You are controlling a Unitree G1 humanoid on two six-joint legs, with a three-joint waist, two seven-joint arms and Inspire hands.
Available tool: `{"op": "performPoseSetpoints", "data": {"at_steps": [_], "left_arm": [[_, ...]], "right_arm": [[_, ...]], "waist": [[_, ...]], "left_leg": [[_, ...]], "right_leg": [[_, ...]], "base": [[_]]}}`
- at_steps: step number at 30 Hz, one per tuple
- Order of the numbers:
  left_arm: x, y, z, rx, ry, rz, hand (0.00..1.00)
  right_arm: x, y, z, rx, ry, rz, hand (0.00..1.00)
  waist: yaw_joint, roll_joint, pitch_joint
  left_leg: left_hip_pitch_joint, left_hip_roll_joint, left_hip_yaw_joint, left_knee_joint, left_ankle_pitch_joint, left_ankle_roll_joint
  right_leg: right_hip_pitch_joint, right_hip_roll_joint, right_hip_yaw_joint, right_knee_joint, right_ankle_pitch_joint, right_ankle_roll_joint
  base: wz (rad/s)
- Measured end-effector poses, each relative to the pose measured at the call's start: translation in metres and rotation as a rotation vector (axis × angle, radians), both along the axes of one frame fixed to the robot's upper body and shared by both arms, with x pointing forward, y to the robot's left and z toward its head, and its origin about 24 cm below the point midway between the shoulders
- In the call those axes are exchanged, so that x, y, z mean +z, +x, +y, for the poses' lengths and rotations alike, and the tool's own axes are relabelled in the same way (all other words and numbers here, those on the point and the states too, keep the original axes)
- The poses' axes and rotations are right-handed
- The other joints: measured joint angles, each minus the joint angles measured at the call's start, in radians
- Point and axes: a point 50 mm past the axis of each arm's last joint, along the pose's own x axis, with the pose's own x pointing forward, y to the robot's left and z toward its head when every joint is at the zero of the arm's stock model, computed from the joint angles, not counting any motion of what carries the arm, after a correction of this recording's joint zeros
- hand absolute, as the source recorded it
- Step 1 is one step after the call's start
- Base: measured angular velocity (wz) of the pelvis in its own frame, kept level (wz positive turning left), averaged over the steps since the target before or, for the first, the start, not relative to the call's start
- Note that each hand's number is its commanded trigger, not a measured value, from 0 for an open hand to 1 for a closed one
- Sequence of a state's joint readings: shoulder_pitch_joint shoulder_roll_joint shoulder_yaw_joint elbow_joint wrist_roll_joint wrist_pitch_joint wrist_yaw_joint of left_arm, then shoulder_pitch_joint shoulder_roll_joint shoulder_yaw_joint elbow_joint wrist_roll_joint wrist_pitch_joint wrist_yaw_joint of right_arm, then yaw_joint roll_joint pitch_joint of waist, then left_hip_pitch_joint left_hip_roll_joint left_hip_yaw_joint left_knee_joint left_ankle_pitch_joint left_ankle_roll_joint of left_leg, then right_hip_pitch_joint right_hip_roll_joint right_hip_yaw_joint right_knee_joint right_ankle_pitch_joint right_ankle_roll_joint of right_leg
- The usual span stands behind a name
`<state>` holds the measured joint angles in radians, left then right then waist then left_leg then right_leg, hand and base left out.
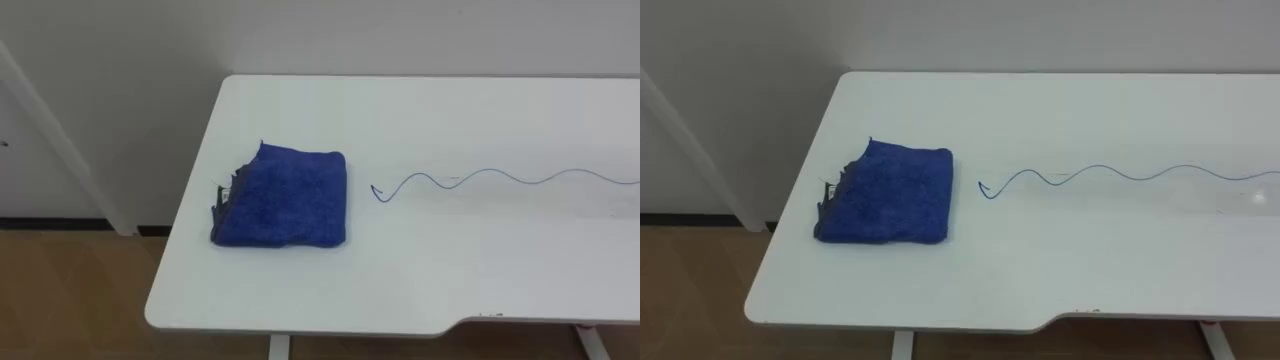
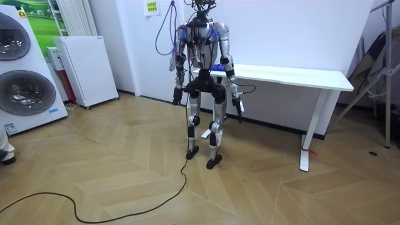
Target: Wipe table
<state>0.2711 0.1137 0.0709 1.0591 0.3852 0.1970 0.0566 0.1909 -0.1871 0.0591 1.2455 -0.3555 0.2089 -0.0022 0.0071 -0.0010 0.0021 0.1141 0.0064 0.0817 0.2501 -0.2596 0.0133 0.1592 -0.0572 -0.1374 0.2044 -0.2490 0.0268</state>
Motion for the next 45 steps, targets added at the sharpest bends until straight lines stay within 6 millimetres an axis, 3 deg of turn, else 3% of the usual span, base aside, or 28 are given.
{"op": "performPoseSetpoints", "data": {"at_steps": [14, 20, 26, 34, 37, 41, 45], "left_arm": [[0.0, 0.003, 0.0, -0.002, 0.012, -0.026, 0.0], [0.0, 0.0, 0.0, 0.006, 0.01, -0.017, 0.0], [0.001, -0.01, 0.004, 0.12, 0.001, -0.015, 0.0], [0.01, -0.004, 0.032, 0.27, 0.076, -0.104, 0.0], [0.014, -0.009, 0.043, 0.278, 0.117, -0.104, 0.0], [0.016, -0.011, 0.05, 0.272, 0.135, -0.104, 0.0], [0.018, -0.009, 0.051, 0.266, 0.144, -0.125, 0.0]], "right_arm": [[0.0, 0.002, 0.0, 0.0, 0.005, -0.016, 0.0], [0.0, -0.005, 0.001, -0.106, 0.004, -0.026, 0.0], [0.001, -0.025, 0.002, -0.567, -0.02, -0.075, 0.0], [0.008, -0.047, -0.013, -1.425, -0.178, -0.284, 0.0], [0.012, -0.046, -0.025, -1.616, -0.235, -0.36, 0.0], [0.017, -0.038, -0.039, -1.729, -0.296, -0.421, 0.0], [0.026, -0.009, -0.063, -1.729, -0.381, -0.506, 0.0]], "waist": [[0.002, -0.001, -0.0005], [0.002, -0.002, -0.0007], [-0.01, -0.007, 0.0015], [-0.08, -0.024, 0.0044], [-0.094, -0.033, 0.004], [-0.11, -0.052, 0.0045], [-0.112, -0.06, 0.003]], "left_leg": [[0.001, -0.001, 0.004, -0.001, 0.0, 0.0], [0.001, -0.001, -0.001, -0.002, 0.0, 0.0], [0.028, -0.002, 0.0, -0.022, 0.0, 0.0], [0.035, -0.003, 0.004, -0.028, 0.0, 0.0], [0.037, -0.002, 0.014, -0.029, 0.0, 0.0], [0.036, -0.002, 0.014, -0.03, 0.0, 0.0], [0.025, -0.002, 0.022, -0.031, 0.0, 0.0]], "right_leg": [[0.004, 0.0, 0.0, 0.002, 0.0, 0.0], [0.005, 0.0, -0.002, 0.001, 0.0, 0.0], [0.021, 0.0, 0.007, -0.003, -0.001, 0.001], [0.036, 0.002, 0.012, -0.016, -0.002, 0.002], [0.033, 0.005, 0.029, -0.015, -0.001, 0.002], [0.031, 0.006, 0.033, -0.017, -0.001, 0.002], [0.015, 0.006, 0.039, -0.011, 0.001, 0.001]], "base": [[0.0], [0.0], [-0.04], [0.0], [-0.12], [0.0], [-0.05]]}}
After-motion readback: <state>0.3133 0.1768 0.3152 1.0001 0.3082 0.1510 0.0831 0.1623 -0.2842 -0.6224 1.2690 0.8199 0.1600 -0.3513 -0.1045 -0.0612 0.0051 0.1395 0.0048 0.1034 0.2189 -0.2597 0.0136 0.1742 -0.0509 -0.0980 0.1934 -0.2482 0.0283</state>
